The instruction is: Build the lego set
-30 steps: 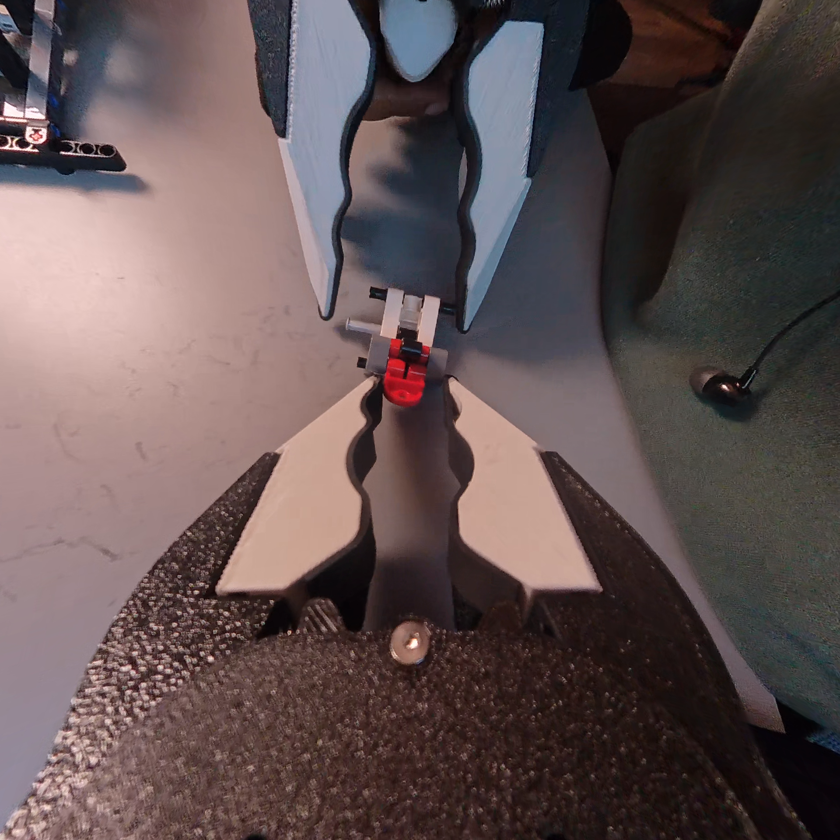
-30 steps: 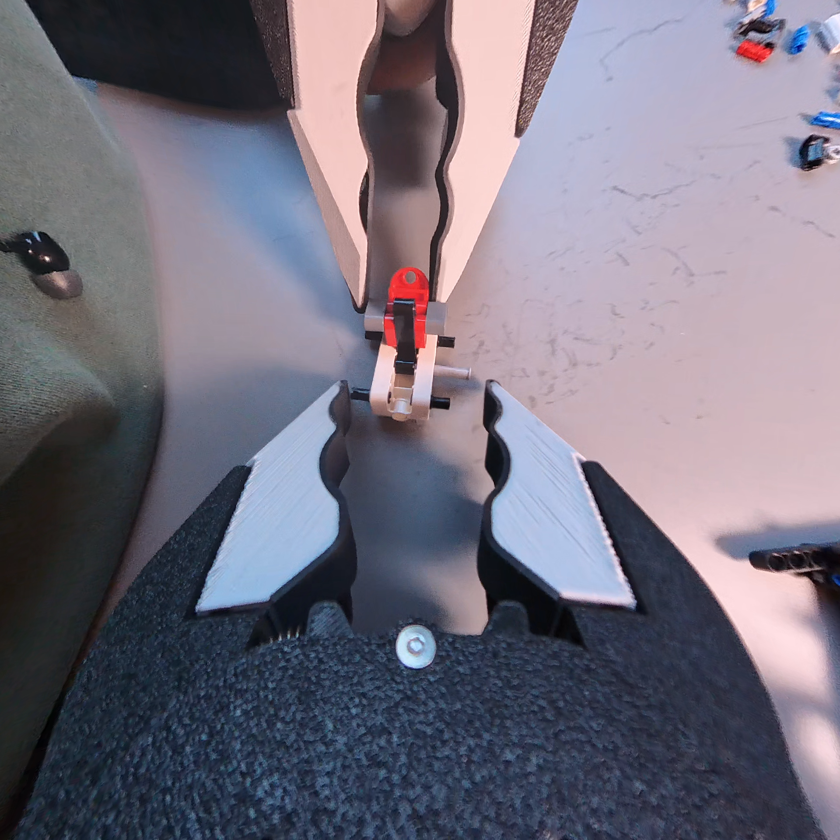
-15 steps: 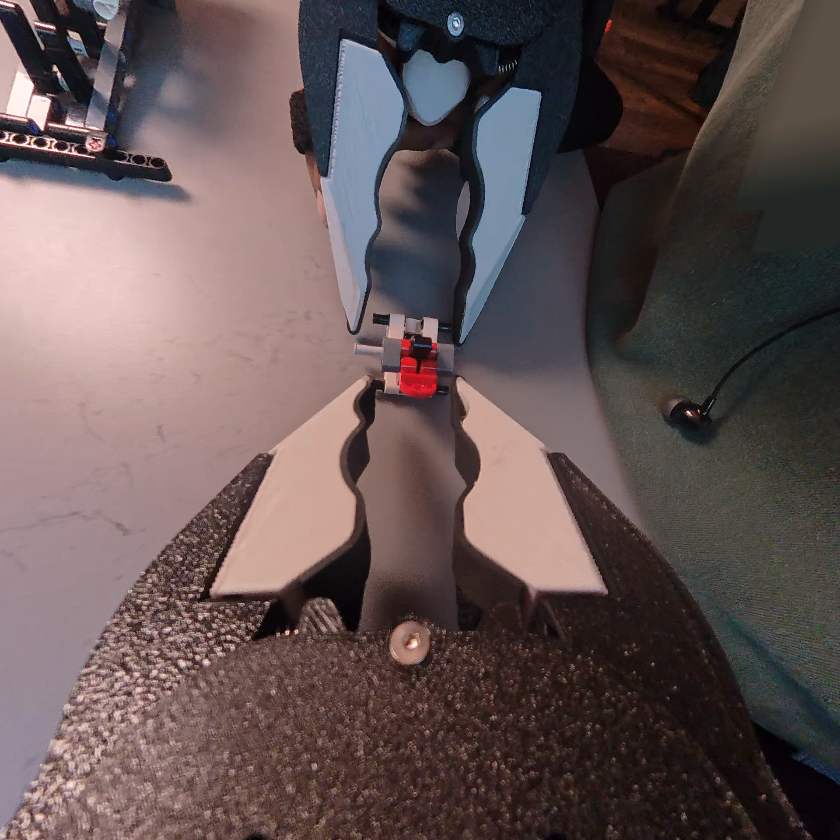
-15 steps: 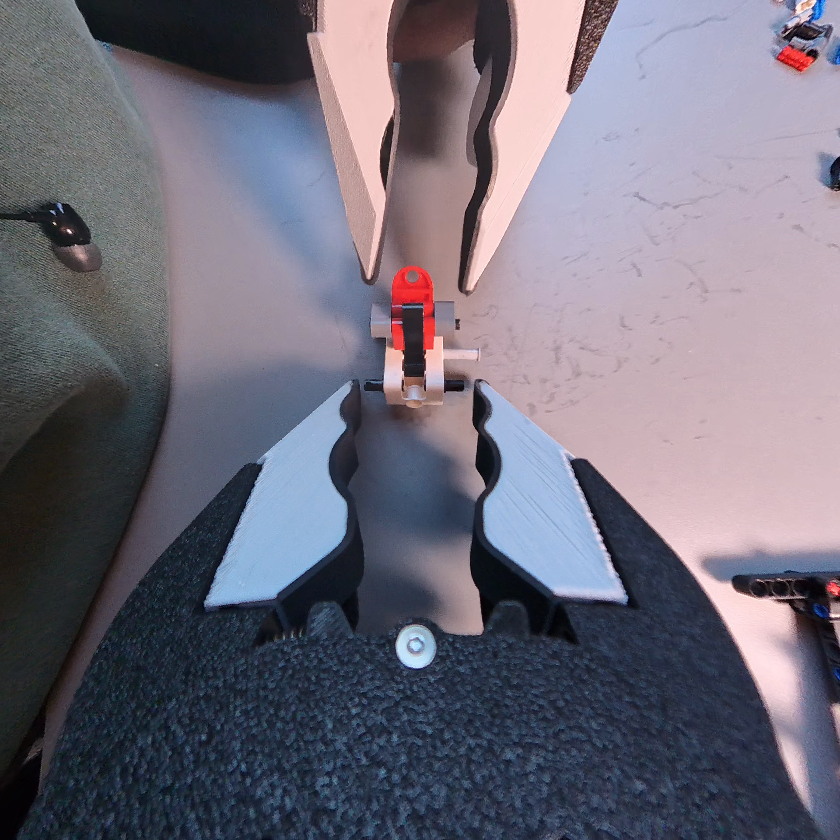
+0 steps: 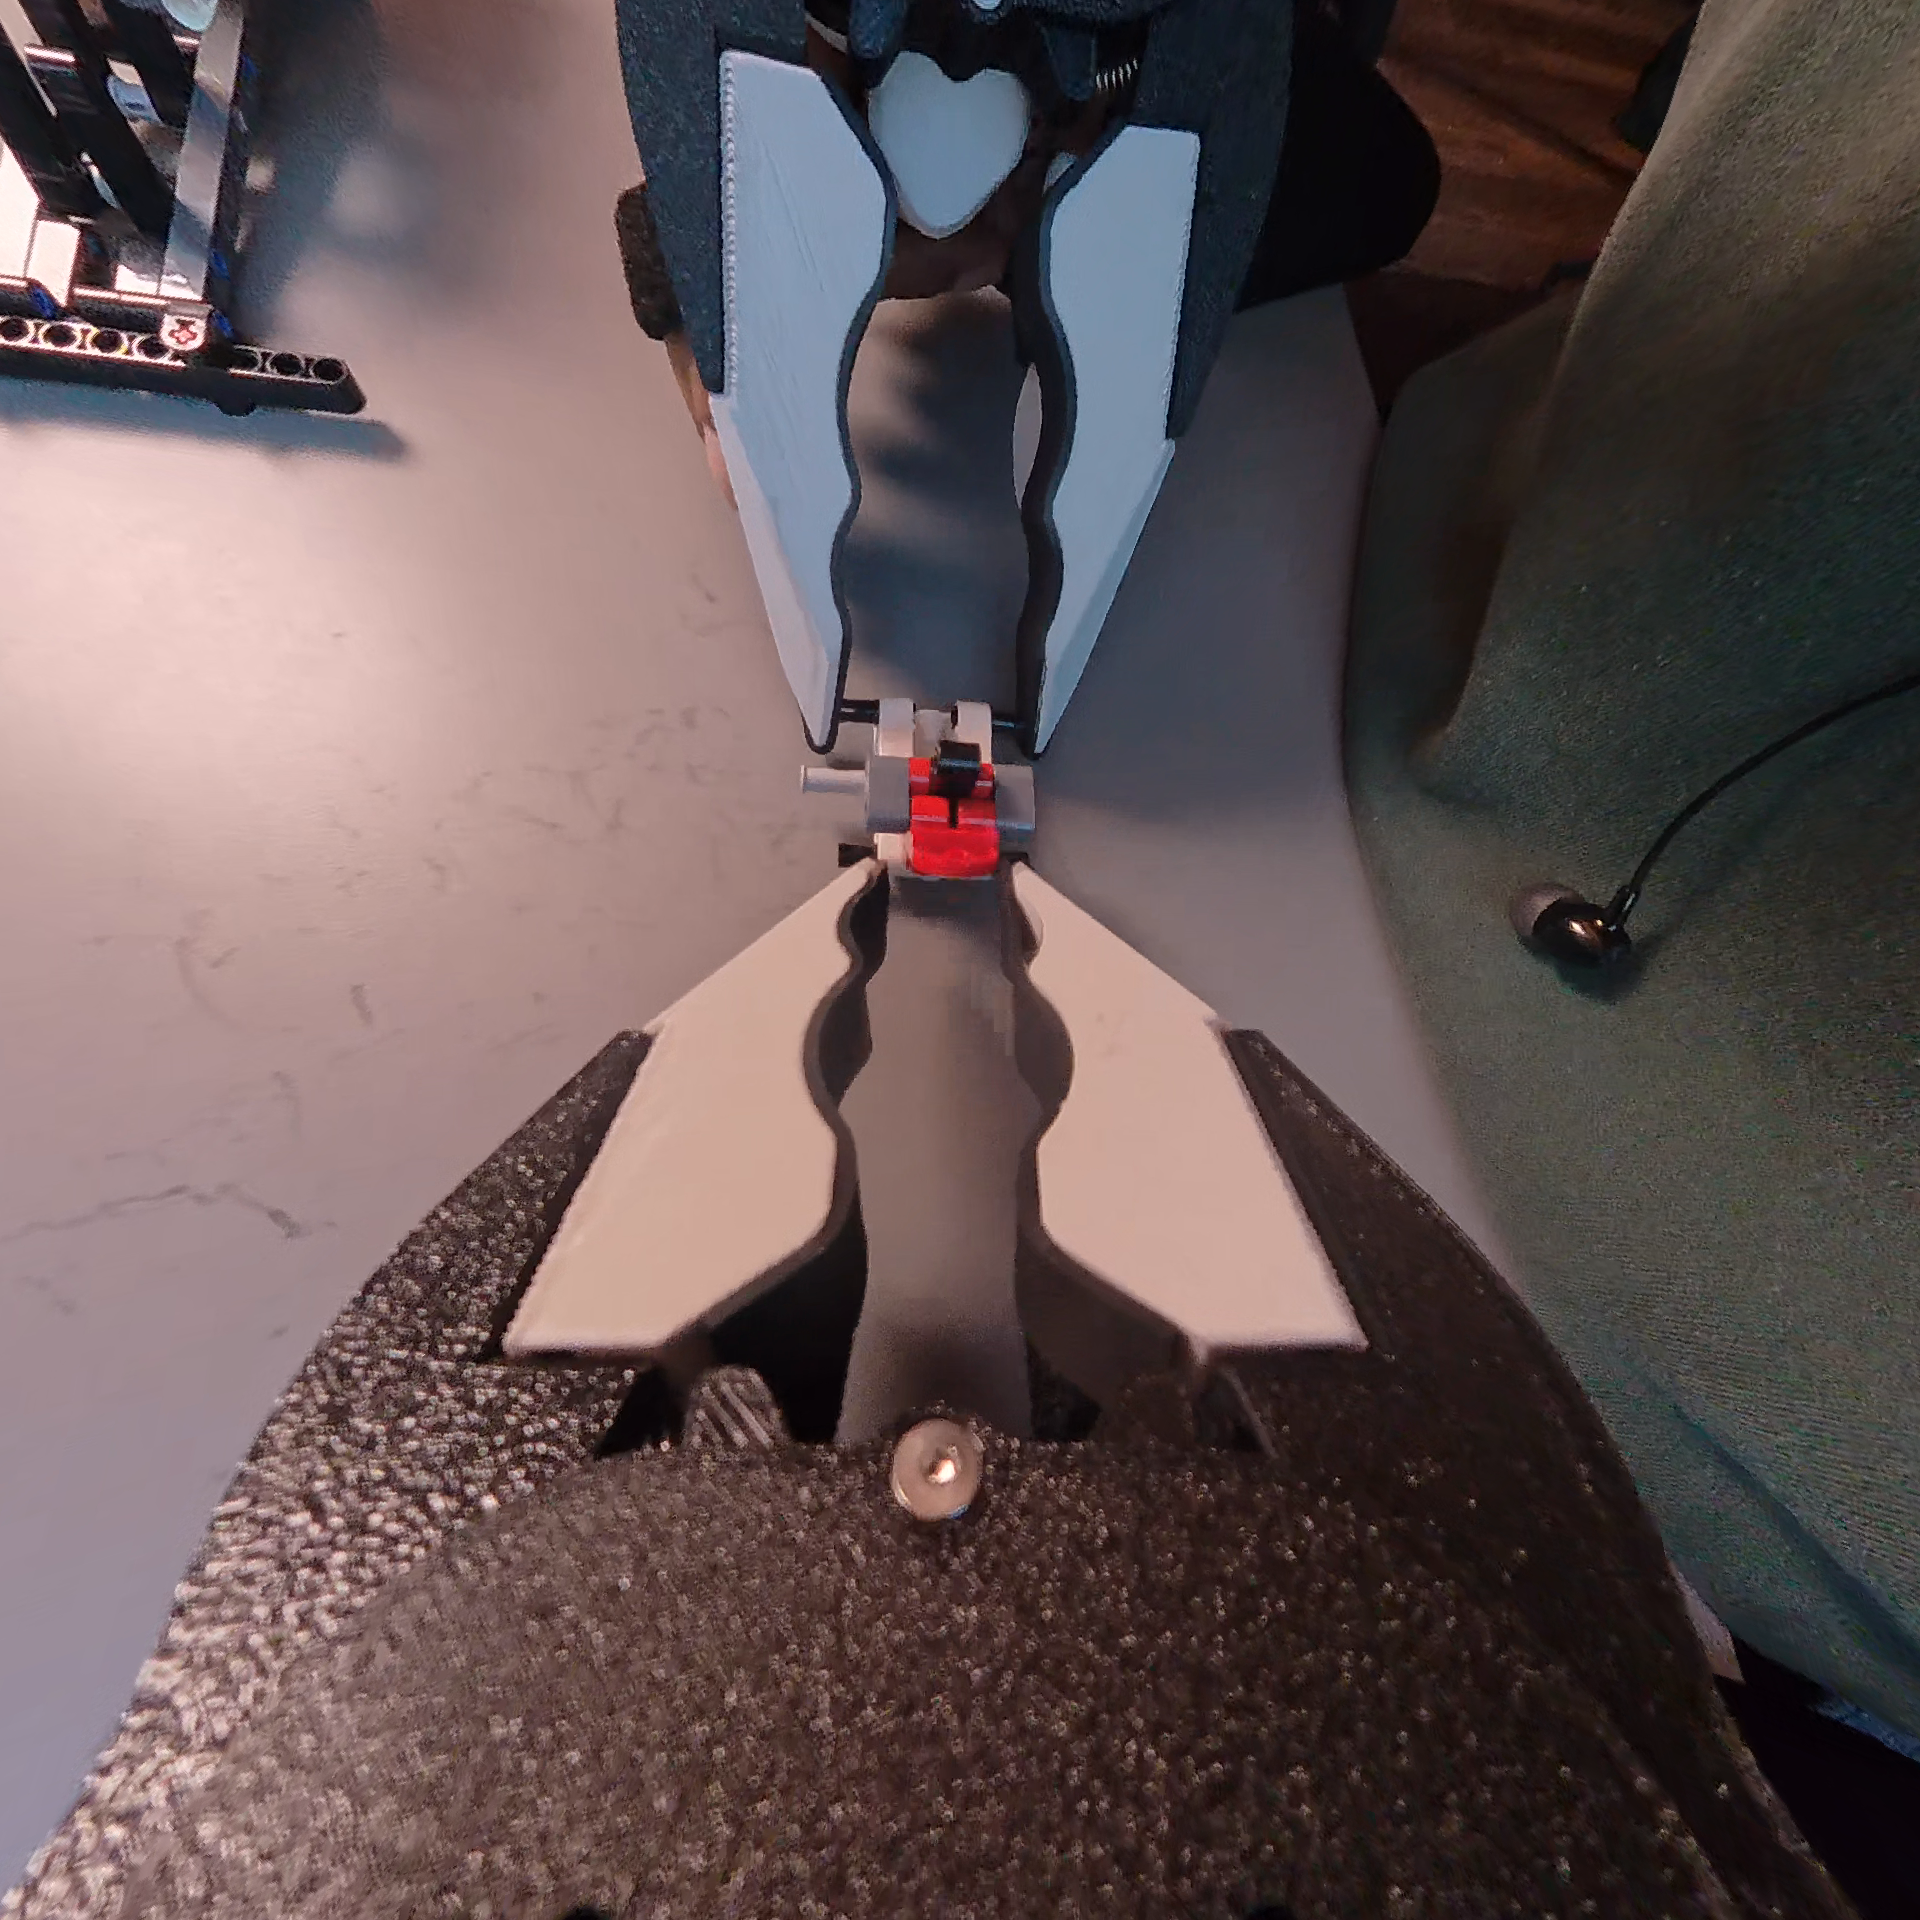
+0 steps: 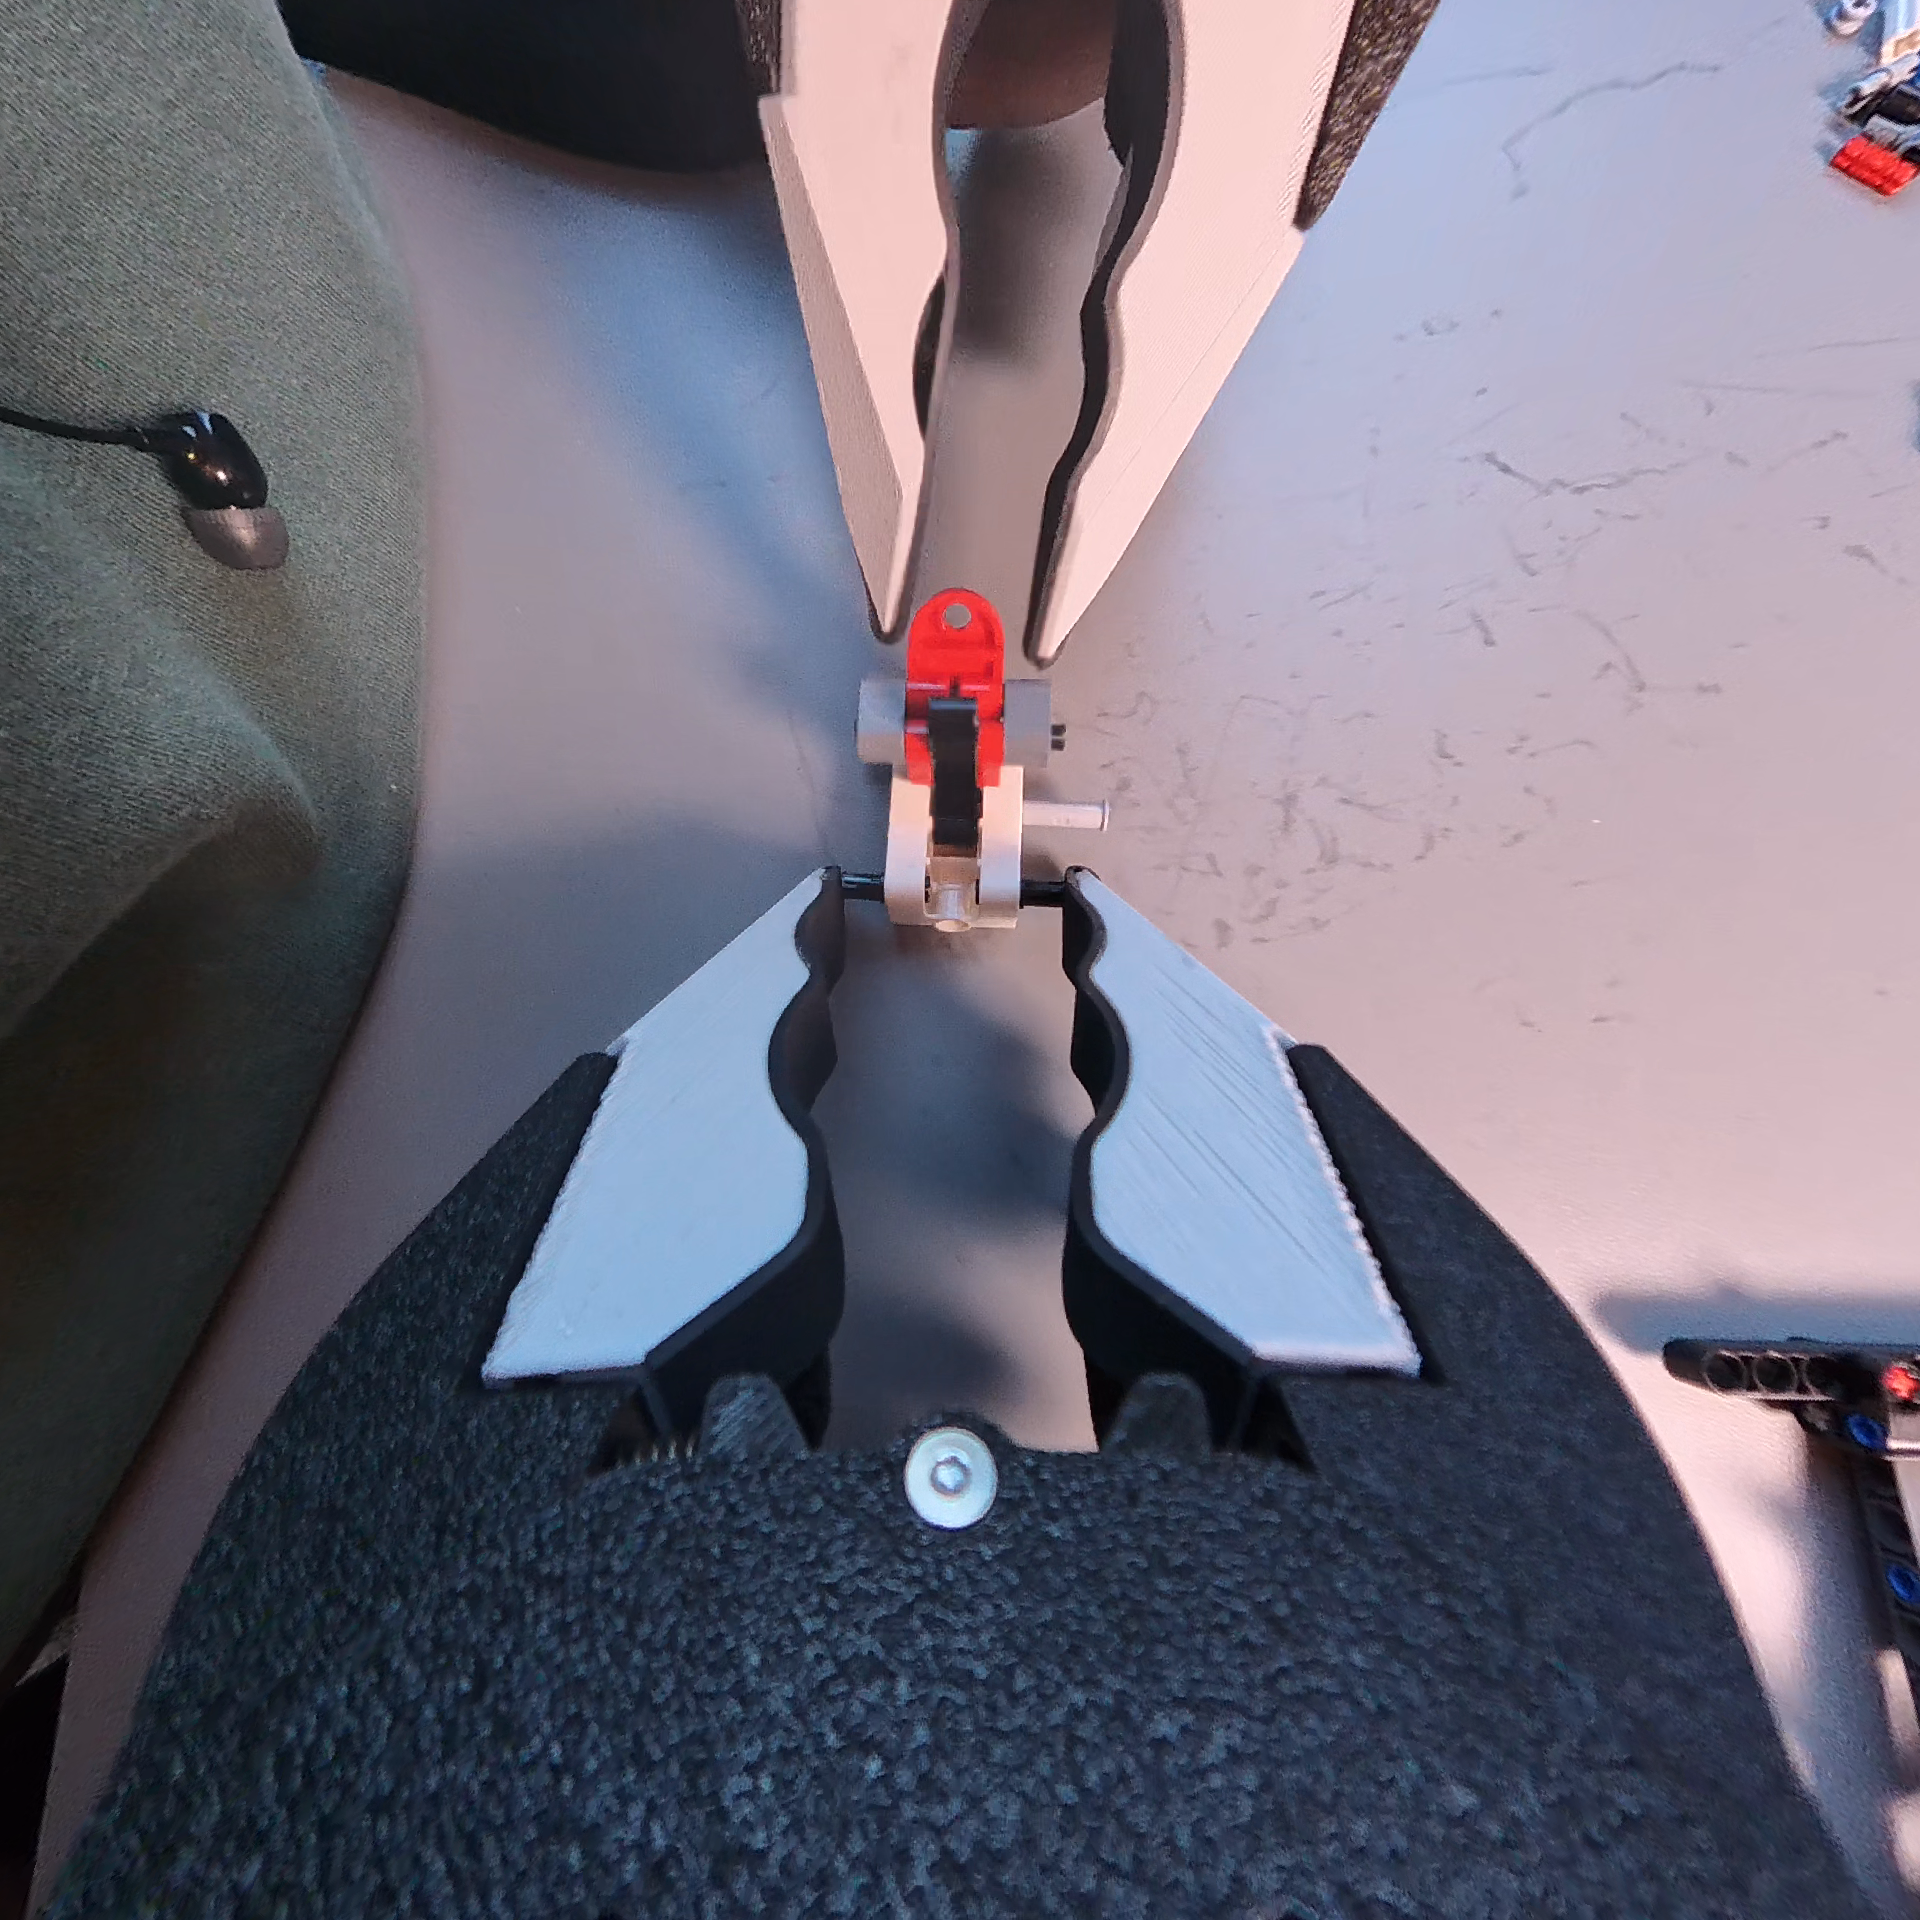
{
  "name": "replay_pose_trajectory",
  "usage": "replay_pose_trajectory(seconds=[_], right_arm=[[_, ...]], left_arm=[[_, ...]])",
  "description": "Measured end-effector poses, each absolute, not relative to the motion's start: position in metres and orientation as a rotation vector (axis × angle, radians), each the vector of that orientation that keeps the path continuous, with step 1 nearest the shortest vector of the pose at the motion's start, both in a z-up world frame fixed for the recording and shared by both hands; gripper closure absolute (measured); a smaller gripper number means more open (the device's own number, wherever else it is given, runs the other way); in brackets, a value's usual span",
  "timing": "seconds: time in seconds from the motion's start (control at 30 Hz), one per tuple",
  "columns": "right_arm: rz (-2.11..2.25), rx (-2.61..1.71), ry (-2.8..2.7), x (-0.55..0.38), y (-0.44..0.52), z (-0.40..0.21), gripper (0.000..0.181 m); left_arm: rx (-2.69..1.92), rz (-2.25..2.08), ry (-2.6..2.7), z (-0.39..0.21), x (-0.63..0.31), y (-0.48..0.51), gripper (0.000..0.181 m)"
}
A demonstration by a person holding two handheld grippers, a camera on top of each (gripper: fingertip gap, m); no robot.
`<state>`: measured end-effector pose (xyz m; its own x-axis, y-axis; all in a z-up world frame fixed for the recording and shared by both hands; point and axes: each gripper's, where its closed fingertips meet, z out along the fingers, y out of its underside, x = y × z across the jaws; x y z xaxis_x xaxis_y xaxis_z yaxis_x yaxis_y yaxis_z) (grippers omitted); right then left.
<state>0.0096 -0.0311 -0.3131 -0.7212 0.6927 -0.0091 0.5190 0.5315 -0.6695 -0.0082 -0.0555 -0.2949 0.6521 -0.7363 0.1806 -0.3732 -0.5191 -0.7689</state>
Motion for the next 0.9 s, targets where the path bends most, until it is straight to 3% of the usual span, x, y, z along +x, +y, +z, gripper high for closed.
replay_pose_trajectory(seconds=[0.03, 0.23, 0.4, 0.8, 0.9], right_arm=[[0.975, -1.017, -2.514, 0.0095, -0.0306, -0.3131, 0.14], [0.985, -1.018, -2.512, 0.0097, -0.0303, -0.313, 0.14], [0.986, -1.023, -2.508, 0.0107, -0.0299, -0.3128, 0.14], [0.995, -1.036, -2.496, 0.0125, -0.0286, -0.312, 0.139], [1.007, -1.051, -2.489, 0.012, -0.0282, -0.3107, 0.133]], left_arm=[[-2.149, -0.657, 0.847, -0.2936, -0.0093, -0.0556, 0.157], [-2.133, -0.661, 0.839, -0.2917, -0.0034, -0.0526, 0.154], [-2.136, -0.638, 0.843, -0.2931, -0.0035, -0.0504, 0.165], [-2.137, -0.626, 0.857, -0.2943, -0.0038, -0.0518, 0.165], [-2.14, -0.627, 0.858, -0.2954, -0.0034, -0.0521, 0.165]])
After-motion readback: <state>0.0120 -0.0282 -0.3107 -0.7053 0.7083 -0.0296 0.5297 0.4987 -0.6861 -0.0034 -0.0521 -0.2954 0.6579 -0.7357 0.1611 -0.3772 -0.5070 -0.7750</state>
